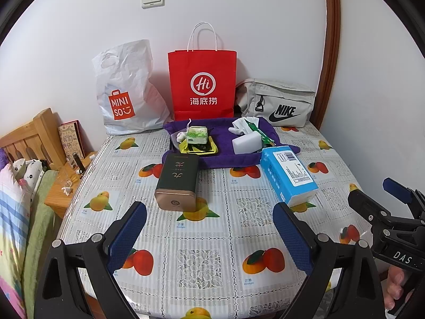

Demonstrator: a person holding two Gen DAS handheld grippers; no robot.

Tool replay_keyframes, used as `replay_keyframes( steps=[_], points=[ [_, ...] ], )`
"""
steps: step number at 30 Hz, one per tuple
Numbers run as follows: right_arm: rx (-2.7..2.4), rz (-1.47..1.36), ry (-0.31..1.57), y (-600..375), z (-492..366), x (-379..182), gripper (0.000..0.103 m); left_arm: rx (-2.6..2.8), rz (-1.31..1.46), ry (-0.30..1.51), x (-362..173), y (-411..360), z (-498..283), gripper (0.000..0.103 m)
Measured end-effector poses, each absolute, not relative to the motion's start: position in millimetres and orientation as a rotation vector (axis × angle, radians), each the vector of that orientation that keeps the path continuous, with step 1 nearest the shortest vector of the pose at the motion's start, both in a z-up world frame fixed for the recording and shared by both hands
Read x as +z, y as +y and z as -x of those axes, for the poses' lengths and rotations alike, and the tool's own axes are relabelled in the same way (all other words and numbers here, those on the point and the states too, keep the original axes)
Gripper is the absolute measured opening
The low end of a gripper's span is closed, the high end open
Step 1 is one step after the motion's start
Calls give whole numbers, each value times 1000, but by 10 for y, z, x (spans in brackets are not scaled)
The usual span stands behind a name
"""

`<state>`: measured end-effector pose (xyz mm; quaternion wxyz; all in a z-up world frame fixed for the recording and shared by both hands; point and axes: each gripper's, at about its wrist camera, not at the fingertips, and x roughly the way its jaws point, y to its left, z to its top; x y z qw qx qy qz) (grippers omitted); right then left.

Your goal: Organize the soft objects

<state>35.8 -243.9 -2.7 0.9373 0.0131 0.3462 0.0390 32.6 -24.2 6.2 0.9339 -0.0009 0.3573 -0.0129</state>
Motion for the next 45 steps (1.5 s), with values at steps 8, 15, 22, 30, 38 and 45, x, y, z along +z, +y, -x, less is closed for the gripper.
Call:
replay_keyframes(
  steps=[8, 15, 22, 30, 38, 45],
  points=[
    [79, -27, 707, -2432, -348, -22, 102, -27, 3, 730, 66, -244, -321, 96],
    [80, -27, 705, -2433, -338, -18, 102, -27, 2, 730, 69, -242, -320, 96],
    [80, -27, 705, -2429, -332, -14, 102, -28, 1, 729, 71, -245, -305, 96],
    [83, -26, 704, -2430, -329, -4, 102, -25, 2, 728, 83, -240, -287, 96],
    [87, -19, 700, -2426, -319, 28, 102, -23, 2, 729, 72, -236, -301, 96],
    [88, -21, 701, -2422, -317, 26, 102, -22, 2, 727, 95, -235, -283, 96]
  ],
)
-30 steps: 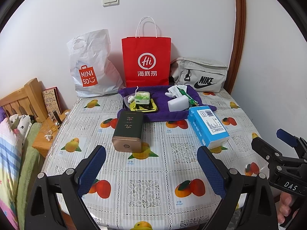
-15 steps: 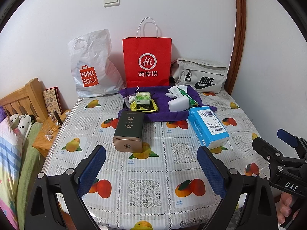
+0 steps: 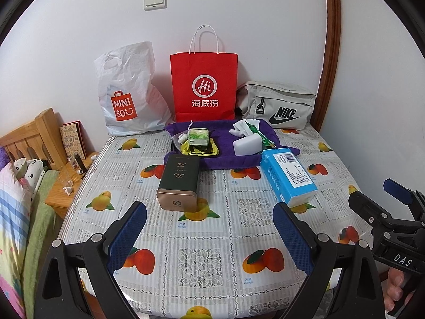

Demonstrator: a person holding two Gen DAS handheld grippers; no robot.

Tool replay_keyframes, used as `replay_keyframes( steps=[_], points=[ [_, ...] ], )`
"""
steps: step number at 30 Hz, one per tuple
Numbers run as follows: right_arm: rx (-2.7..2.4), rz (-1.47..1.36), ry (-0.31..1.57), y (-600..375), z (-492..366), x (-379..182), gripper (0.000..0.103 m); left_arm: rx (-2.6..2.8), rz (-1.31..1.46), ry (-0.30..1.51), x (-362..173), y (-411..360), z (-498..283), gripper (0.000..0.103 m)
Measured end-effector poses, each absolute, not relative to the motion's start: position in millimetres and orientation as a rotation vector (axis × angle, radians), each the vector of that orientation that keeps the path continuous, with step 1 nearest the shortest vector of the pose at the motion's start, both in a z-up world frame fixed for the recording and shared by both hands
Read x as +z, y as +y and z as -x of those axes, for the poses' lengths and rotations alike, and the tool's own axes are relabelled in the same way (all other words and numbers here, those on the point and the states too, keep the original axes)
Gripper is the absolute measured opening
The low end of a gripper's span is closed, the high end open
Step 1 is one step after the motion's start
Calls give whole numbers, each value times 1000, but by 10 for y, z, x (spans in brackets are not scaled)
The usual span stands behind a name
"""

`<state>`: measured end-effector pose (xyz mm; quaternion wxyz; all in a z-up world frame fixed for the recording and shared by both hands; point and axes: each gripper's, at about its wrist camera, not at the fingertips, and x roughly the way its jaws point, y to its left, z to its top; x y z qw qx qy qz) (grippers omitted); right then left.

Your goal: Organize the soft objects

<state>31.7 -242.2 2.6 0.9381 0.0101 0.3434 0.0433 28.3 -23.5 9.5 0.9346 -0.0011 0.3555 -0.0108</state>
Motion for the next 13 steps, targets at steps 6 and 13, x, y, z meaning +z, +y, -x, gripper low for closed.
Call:
replay_keyframes(
  steps=[6, 13],
  points=[
    [91, -18, 702, -2421, -316, 23, 102, -19, 3, 728, 99, -231, -284, 96],
    [96, -13, 718, -2428, -385, -41, 102, -20, 10, 744, 97, -198, -323, 96]
  ],
)
